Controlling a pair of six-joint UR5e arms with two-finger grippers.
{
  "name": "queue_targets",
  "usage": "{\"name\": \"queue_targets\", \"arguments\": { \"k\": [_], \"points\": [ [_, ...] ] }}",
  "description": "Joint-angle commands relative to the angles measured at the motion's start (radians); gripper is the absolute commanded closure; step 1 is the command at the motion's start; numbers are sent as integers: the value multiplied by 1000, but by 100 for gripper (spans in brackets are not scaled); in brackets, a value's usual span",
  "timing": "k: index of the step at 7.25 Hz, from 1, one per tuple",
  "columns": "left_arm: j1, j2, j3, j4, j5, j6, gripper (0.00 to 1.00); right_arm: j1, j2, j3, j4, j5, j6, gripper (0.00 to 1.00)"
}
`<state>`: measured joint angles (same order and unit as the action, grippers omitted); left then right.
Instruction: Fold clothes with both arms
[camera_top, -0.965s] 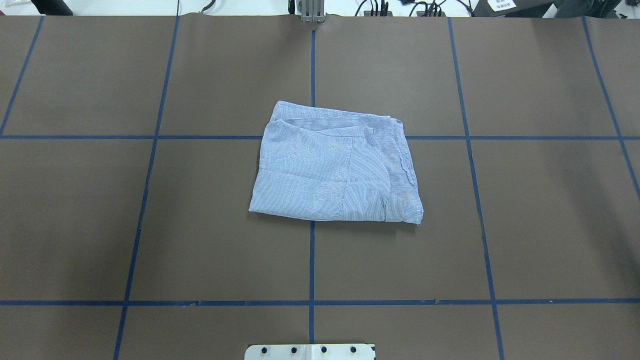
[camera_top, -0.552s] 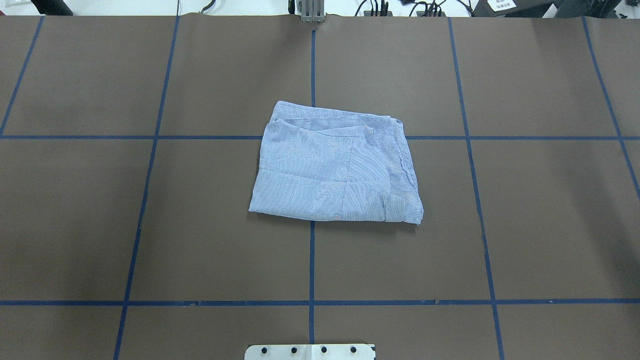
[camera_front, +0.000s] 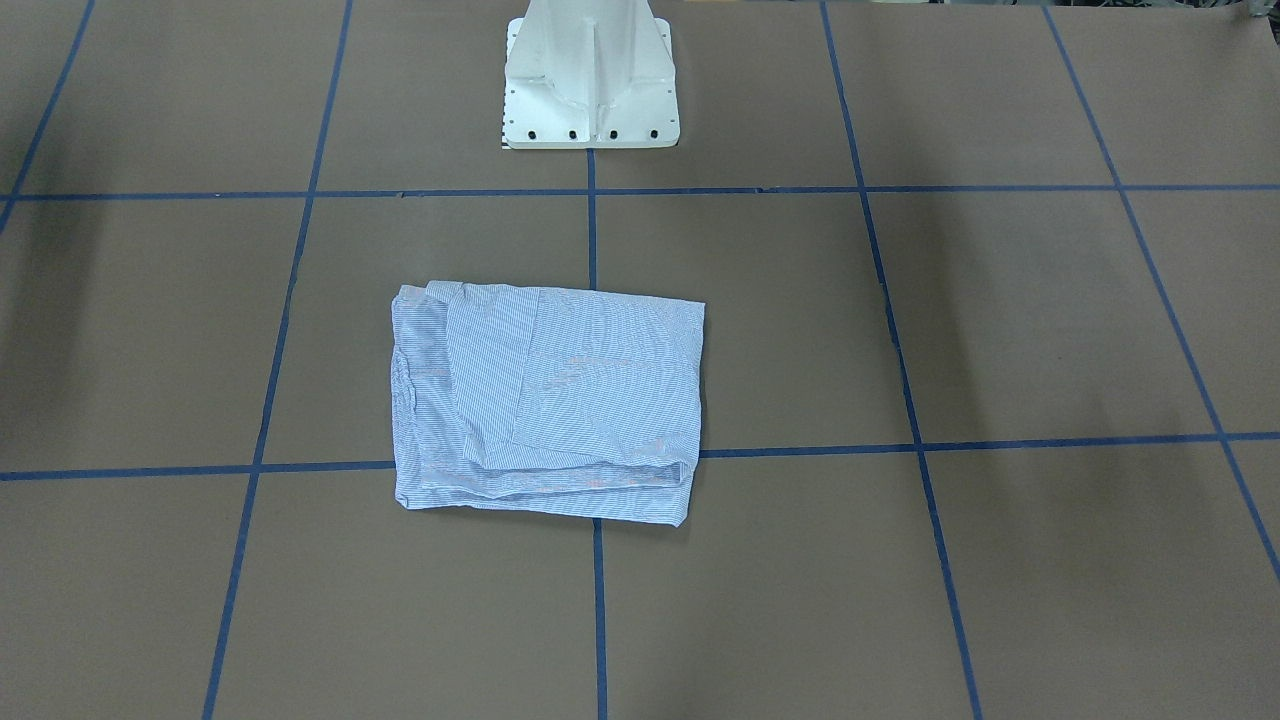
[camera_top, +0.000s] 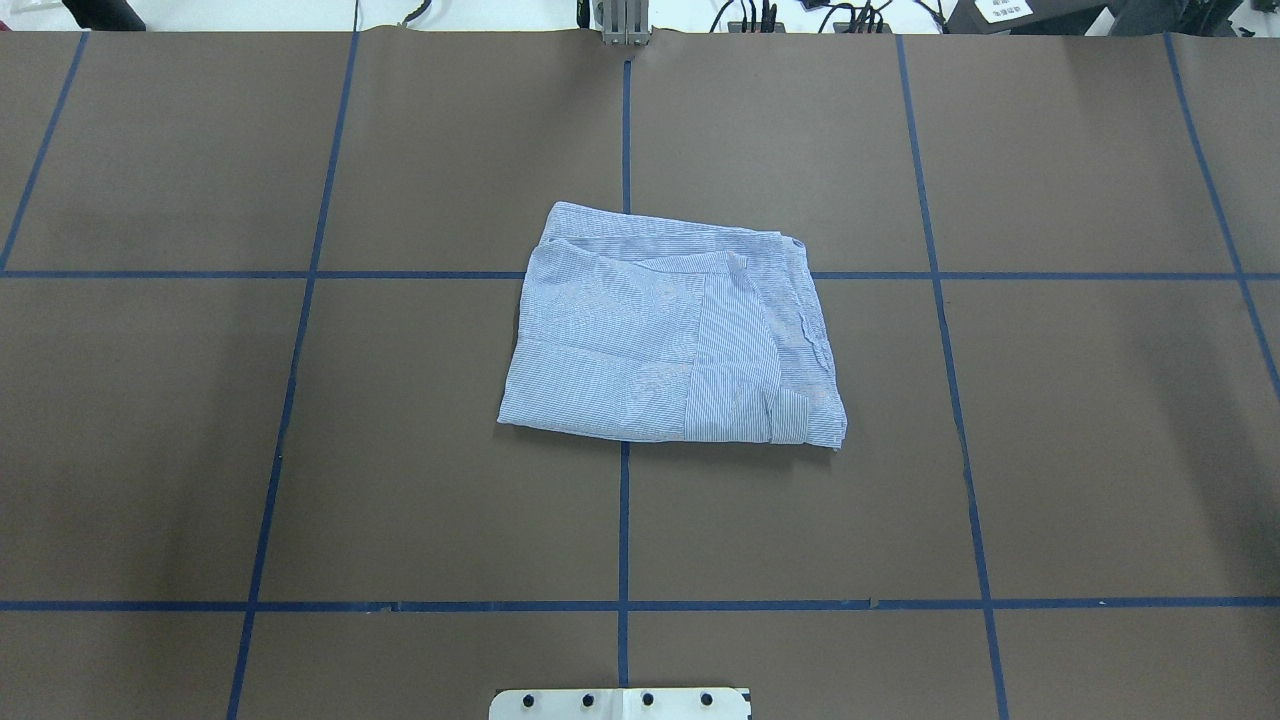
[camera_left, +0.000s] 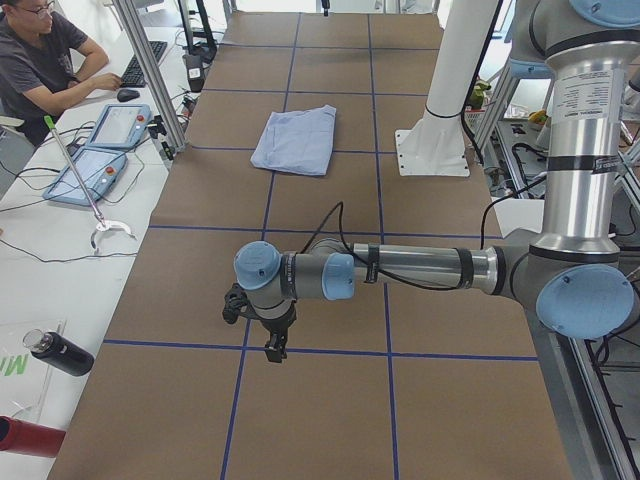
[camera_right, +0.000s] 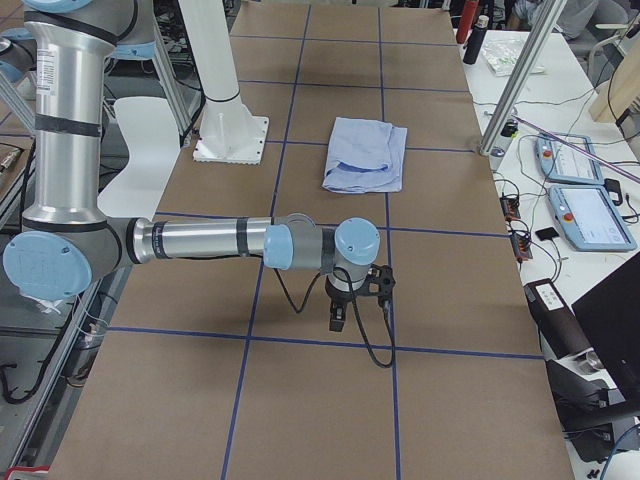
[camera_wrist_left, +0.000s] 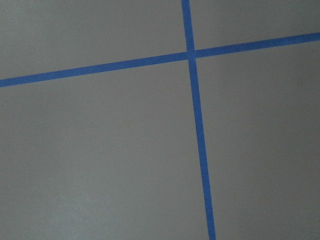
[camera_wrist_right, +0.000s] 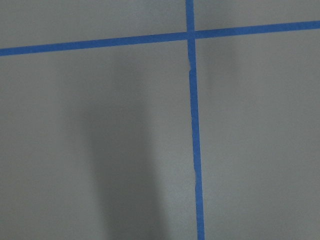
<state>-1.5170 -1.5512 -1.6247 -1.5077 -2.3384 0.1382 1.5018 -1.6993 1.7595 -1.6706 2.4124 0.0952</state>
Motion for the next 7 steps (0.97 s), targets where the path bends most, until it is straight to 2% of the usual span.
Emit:
{"name": "queue_targets", "arguments": {
  "k": [1, 4, 7],
  "points": [
    [-2, 0, -37, 6, 4, -2, 0, 21, -3, -2, 0, 7, 0, 0],
    [-3, 2, -37, 3, 4, 1, 0, 57, -39, -9, 3, -1, -2, 0],
    [-6, 0, -34, 0, 4, 3, 0, 104, -25, -23, 6, -7, -12, 0]
  ]
}}
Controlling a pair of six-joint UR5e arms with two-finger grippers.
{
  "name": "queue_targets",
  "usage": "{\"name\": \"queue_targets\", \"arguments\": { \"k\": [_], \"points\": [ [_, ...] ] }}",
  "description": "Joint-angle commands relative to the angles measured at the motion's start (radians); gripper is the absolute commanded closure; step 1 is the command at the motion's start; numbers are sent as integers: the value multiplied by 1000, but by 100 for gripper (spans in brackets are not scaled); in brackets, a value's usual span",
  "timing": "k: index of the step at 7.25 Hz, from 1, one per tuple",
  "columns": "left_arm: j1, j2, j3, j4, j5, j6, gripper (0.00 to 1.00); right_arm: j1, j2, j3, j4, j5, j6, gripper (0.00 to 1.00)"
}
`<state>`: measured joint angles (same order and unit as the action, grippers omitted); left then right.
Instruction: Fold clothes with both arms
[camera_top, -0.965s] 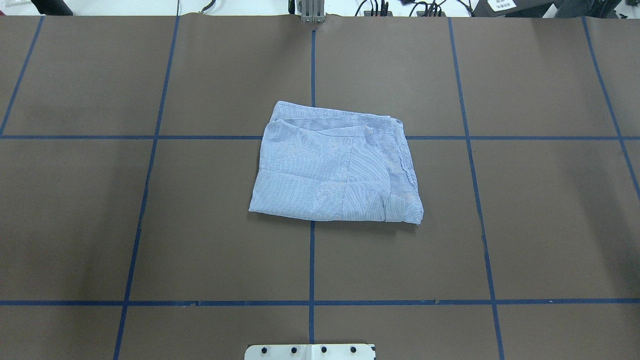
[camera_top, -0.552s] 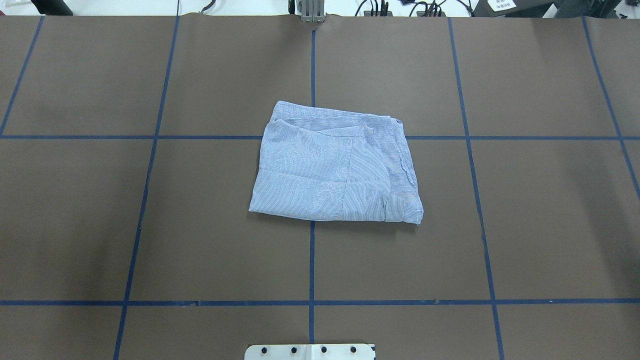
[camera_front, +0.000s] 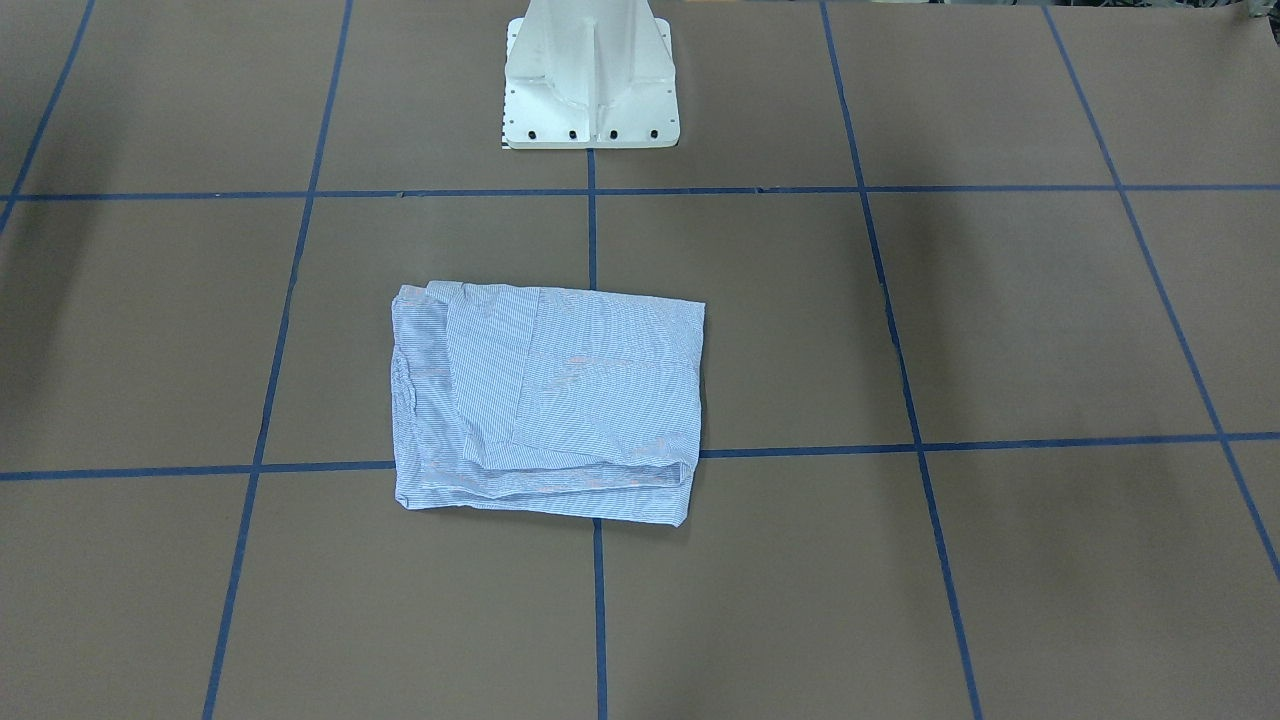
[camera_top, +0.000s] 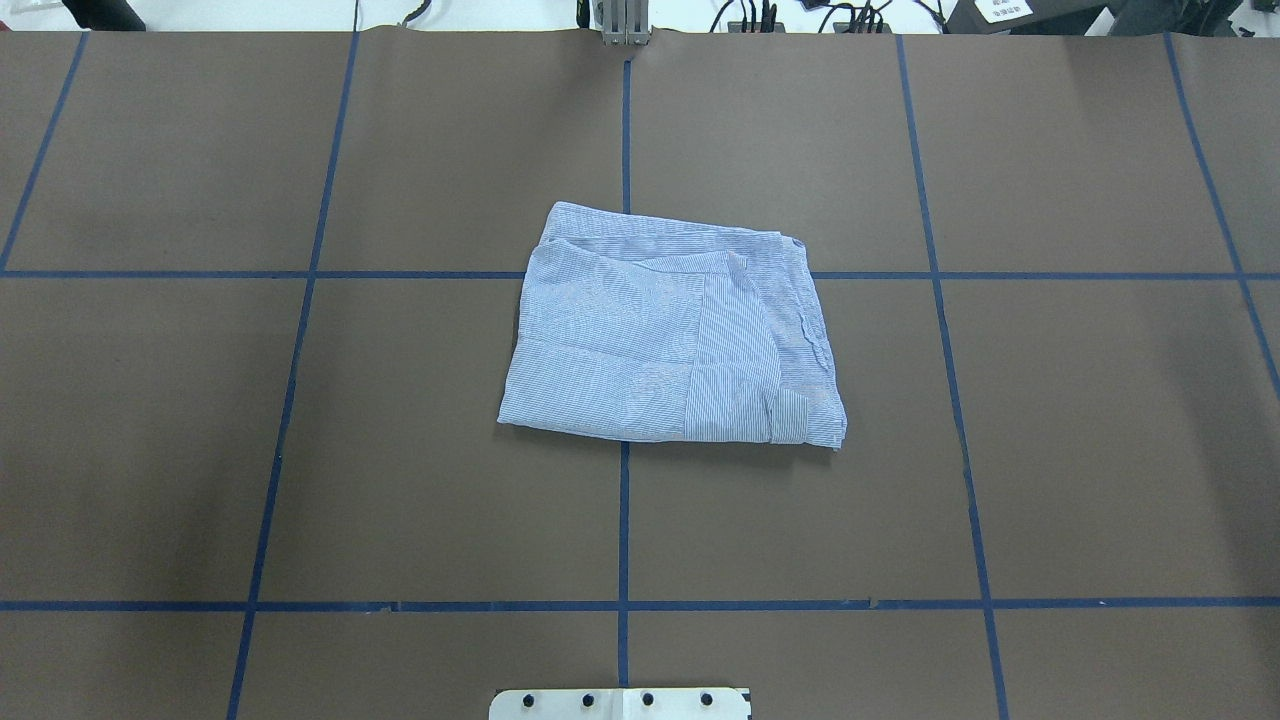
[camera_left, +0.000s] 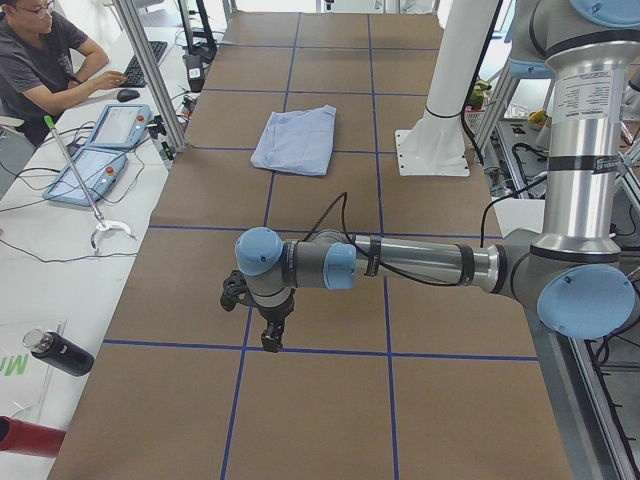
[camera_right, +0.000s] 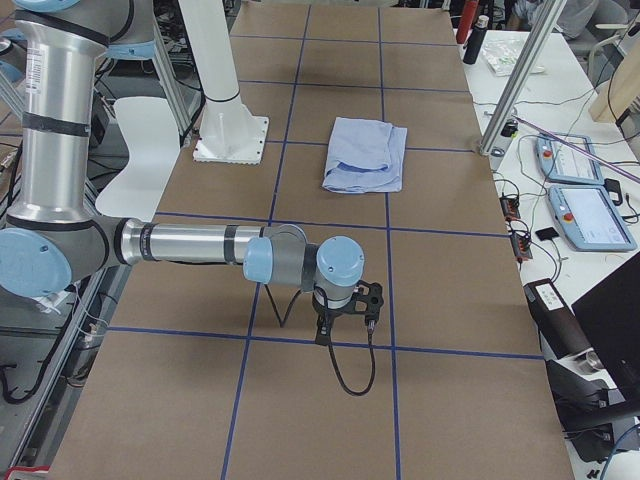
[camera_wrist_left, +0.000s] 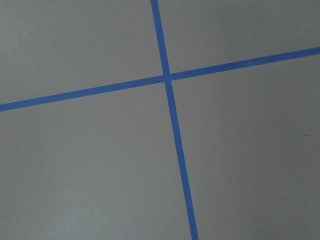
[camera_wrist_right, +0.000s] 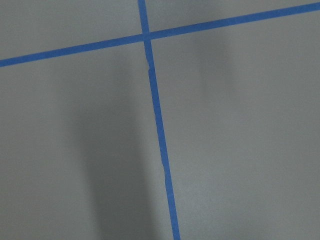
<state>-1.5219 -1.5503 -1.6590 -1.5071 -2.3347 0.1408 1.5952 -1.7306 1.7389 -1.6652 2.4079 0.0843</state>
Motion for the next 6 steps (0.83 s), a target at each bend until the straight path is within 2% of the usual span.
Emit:
{"name": "queue_targets", "arguments": {
  "k": [1, 3, 6],
  "points": [
    [-3, -1, -1, -2, 0, 0, 0, 11, 16, 2, 2, -28, 0, 0],
    [-4, -2, -1, -2, 0, 0, 0, 16, 39, 8, 10, -62, 2, 0],
    [-27, -8, -2, -5, 2, 2, 0, 16, 60, -7, 8, -62, 8, 0]
  ]
}}
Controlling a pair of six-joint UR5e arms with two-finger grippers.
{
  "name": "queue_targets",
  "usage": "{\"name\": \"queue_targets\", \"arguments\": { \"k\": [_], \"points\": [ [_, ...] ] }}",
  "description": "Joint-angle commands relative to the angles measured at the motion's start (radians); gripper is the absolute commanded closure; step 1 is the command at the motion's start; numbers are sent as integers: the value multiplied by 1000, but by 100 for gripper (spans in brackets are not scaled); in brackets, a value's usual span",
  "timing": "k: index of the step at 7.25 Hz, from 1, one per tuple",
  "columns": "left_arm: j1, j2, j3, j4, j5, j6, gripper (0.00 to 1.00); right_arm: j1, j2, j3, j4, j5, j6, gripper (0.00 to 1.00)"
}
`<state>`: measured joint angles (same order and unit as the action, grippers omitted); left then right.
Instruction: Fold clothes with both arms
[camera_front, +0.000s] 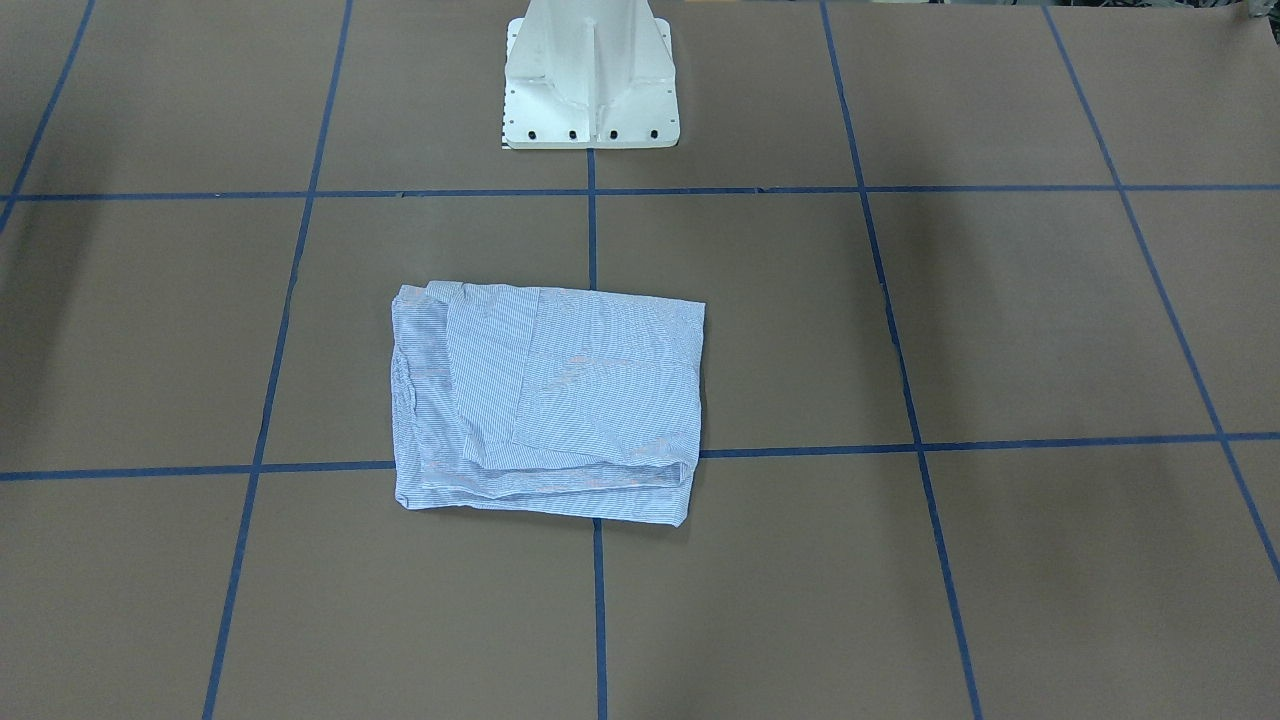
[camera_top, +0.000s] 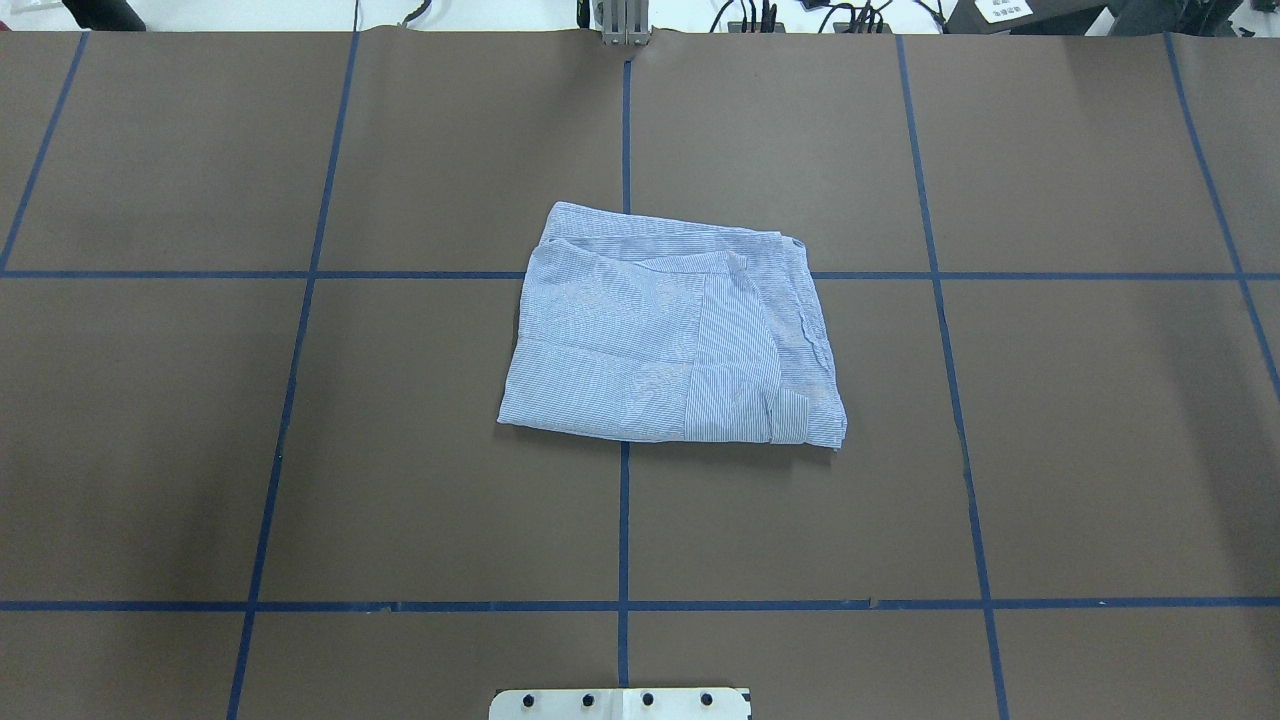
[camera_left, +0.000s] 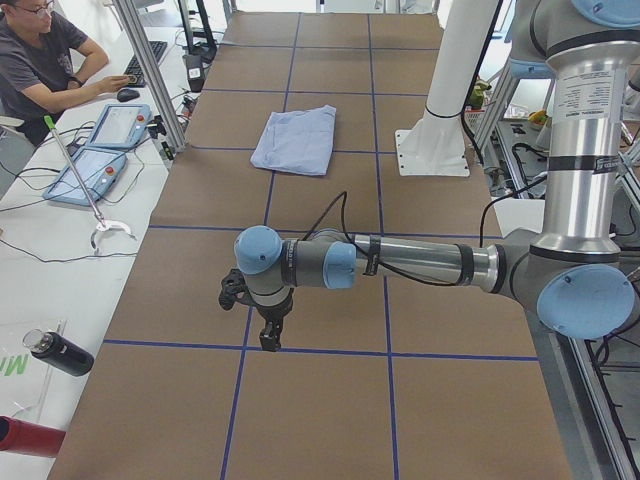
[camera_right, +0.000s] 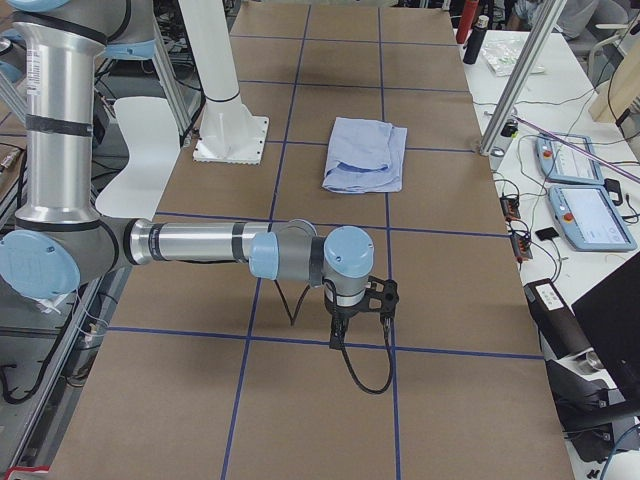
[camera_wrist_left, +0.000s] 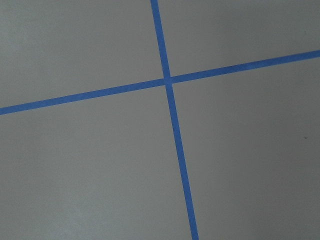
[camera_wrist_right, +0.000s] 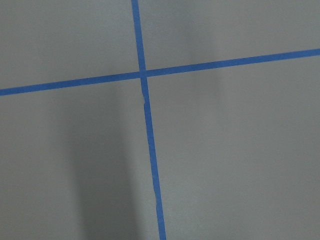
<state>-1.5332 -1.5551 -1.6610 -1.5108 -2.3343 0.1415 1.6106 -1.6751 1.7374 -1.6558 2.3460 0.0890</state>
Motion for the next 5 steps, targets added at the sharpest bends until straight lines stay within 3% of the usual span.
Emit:
{"name": "queue_targets", "arguments": {
  "k": [1, 5],
  "points": [
    [-27, -5, -2, -2, 1, 1, 0, 0, 2, -9, -1, -1, 0, 0],
    [-28, -13, -3, -3, 38, 1, 0, 0, -14, -28, -1, 1, -6, 0]
  ]
}}
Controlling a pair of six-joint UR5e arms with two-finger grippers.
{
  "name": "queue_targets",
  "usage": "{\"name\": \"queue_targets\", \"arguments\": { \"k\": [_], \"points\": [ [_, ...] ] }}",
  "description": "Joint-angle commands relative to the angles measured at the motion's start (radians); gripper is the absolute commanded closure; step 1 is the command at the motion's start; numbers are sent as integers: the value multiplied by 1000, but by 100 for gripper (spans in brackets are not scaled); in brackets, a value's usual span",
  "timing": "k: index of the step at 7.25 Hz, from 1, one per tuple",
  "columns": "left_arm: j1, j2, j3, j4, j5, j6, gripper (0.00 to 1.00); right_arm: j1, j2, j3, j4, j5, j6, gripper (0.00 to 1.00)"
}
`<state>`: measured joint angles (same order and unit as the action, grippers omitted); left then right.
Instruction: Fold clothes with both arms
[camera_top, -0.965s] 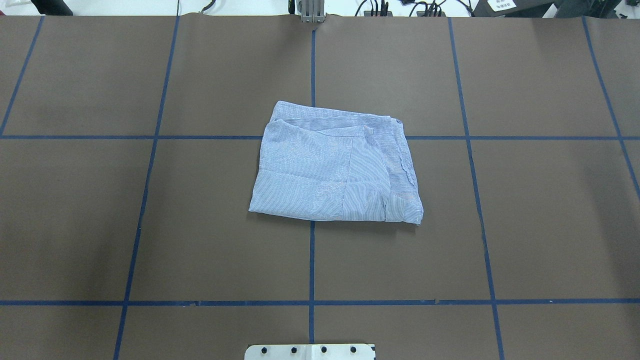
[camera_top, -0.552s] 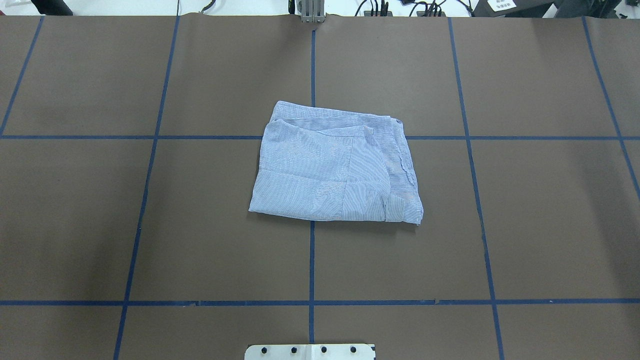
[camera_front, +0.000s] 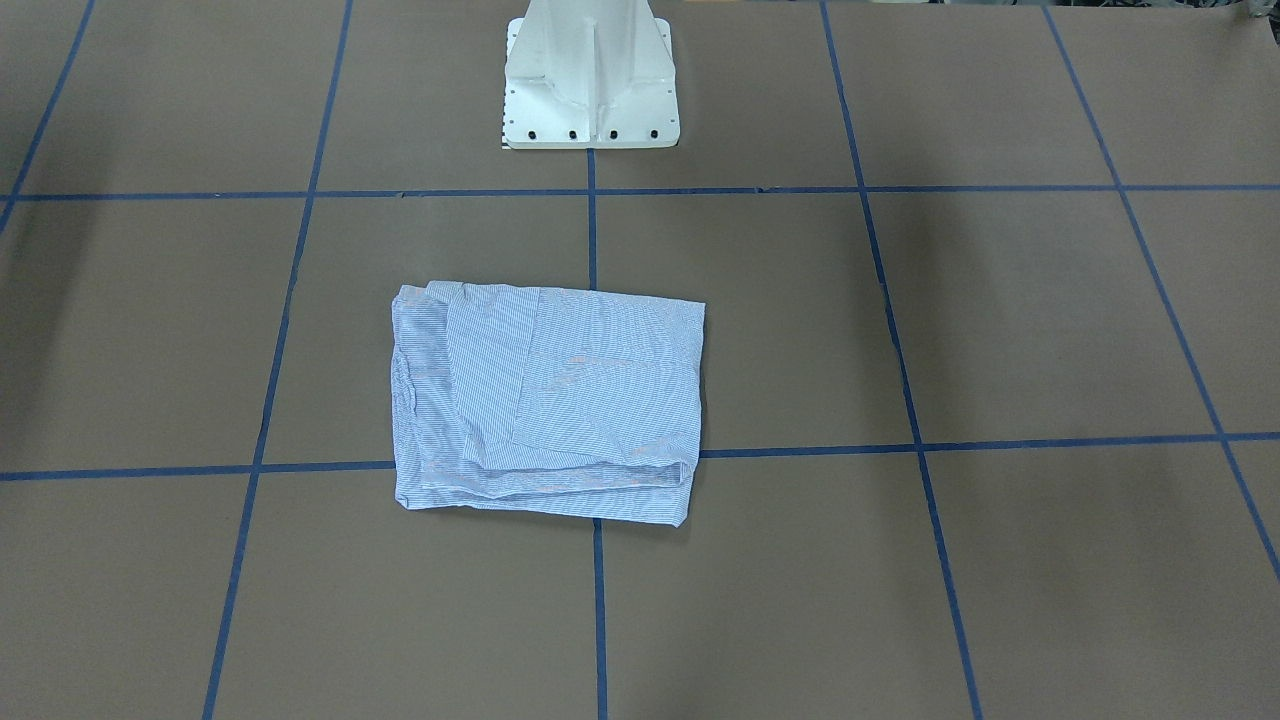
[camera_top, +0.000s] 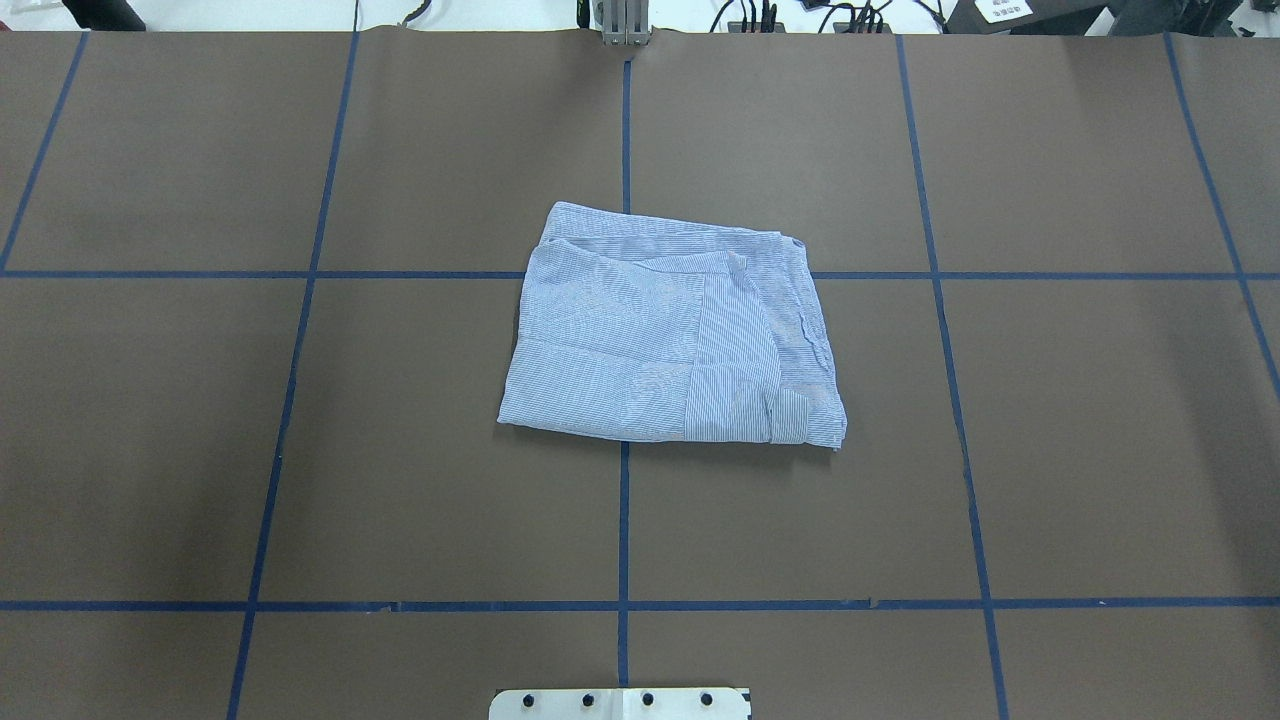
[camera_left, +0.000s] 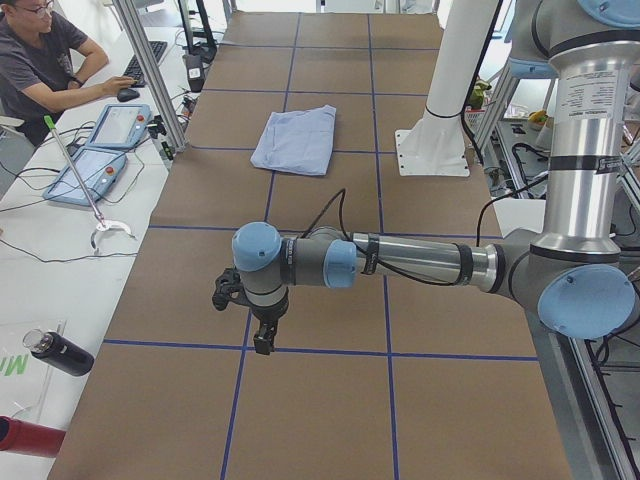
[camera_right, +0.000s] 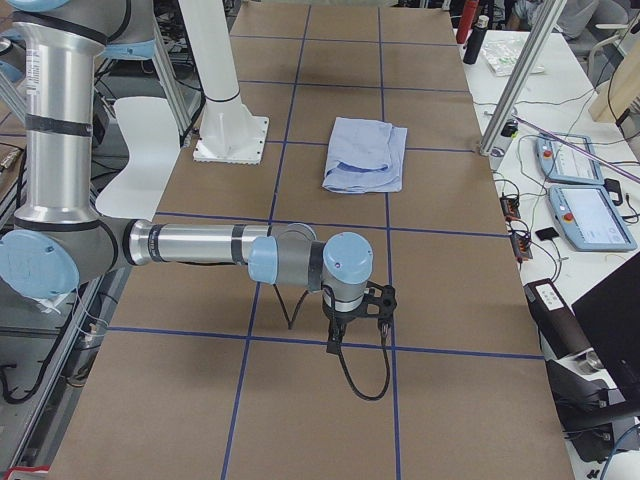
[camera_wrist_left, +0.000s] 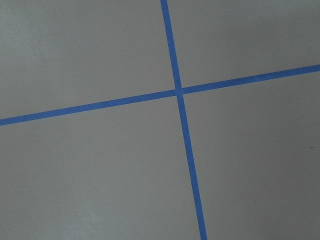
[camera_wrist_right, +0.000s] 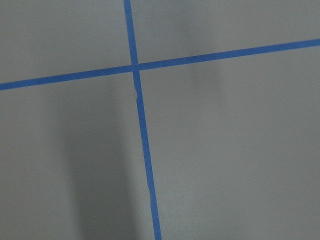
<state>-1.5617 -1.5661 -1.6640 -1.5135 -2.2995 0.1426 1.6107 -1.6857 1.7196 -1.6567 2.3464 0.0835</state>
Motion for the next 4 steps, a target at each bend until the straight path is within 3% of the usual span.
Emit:
{"name": "queue_targets", "arguments": {
  "k": [1, 4],
  "points": [
    [-1, -2, -2, -1, 3, 0, 0, 0, -2, -11, 0, 1, -1, 0],
    [-6, 12, 7, -1, 3, 5, 0, 0, -2, -11, 0, 1, -1, 0]
  ]
}}
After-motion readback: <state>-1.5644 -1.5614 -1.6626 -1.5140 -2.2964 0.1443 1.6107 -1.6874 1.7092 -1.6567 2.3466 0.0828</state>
